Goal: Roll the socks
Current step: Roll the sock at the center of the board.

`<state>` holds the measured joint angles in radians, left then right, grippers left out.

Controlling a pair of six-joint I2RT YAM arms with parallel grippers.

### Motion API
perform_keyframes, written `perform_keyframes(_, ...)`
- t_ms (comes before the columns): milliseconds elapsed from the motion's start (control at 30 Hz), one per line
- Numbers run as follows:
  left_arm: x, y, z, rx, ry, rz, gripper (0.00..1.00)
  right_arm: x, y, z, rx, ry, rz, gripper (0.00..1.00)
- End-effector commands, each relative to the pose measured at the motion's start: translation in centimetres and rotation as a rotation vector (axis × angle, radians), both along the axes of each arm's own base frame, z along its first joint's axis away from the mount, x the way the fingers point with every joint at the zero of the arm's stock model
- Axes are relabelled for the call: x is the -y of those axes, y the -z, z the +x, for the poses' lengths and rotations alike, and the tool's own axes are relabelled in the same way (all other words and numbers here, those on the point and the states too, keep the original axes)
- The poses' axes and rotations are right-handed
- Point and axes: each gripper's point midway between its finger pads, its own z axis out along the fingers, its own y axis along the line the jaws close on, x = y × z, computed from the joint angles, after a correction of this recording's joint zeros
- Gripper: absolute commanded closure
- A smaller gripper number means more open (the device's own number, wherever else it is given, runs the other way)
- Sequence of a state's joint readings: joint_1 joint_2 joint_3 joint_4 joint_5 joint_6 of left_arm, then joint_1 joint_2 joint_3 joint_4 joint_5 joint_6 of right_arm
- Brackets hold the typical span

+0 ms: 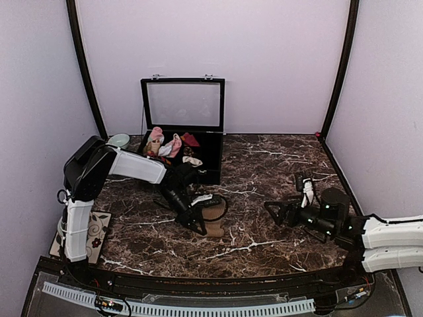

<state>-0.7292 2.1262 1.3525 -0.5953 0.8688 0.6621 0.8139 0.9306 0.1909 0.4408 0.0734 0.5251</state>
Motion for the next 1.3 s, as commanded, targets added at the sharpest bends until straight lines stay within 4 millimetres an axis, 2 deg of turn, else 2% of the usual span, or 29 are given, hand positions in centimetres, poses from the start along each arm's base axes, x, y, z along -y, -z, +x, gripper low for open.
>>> perform_keyframes(0, -1.7, 0.4, -1.9, -0.330, -0.090, 0.096, 1.00, -2.9, -3.0, -0.4, 0.219, -0.169, -0.083, 0.00)
perform_keyframes(100, -1.6, 1.2, -1.5, -0.399, -0.121, 0.125, 1.00, -6.5, -1.0, -2.5, 0.267, -0.362, -0.267, 0.00)
perform_keyframes(300, -1.8, 2.3, -0.7, -0.466, -0.181, 0.167, 0.98, -12.5, 1.1, -7.7, 0.526, -0.694, -0.444, 0.00)
perform_keyframes(367, -2.0, 2.5, -0.8, -0.463, -0.179, 0.176, 0.97, -13.9, 2.5, -8.3, 0.563, -0.756, -0.538, 0.03)
perform_keyframes(433, -2.3, 3.0, -0.8, -0.450, -0.182, 0.193, 0.97, -15.0, 3.8, -8.4, 0.577, -0.805, -0.588, 0.11)
perform_keyframes(567, -2.7, 3.8, -0.5, -0.434, -0.190, 0.229, 0.96, -17.0, 5.1, -7.4, 0.636, -0.846, -0.661, 0.32)
perform_keyframes(700, -3.1, 4.5, -0.5, -0.426, -0.193, 0.261, 0.96, -18.8, 6.6, -6.3, 0.645, -0.905, -0.701, 0.45)
perform_keyframes(800, -3.1, 4.6, -0.3, -0.419, -0.195, 0.264, 0.96, -19.5, 7.6, -5.2, 0.632, -0.923, -0.712, 0.50)
perform_keyframes(967, -3.2, 4.1, -0.4, -0.414, -0.174, 0.247, 0.91, -19.3, 9.7, -3.2, 0.591, -0.919, -0.749, 0.54)
perform_keyframes(1133, -3.1, 3.3, -0.5, -0.402, -0.158, 0.220, 0.82, -18.7, 11.6, -3.0, 0.541, -0.933, -0.772, 0.61)
perform_keyframes(1200, -3.0, 2.9, -0.4, -0.388, -0.155, 0.209, 0.76, -18.4, 12.4, -3.3, 0.505, -0.950, -0.775, 0.69)
perform_keyframes(1267, -2.9, 2.5, -0.1, -0.362, -0.155, 0.203, 0.66, -18.3, 12.8, -3.8, 0.474, -0.967, -0.766, 0.81)
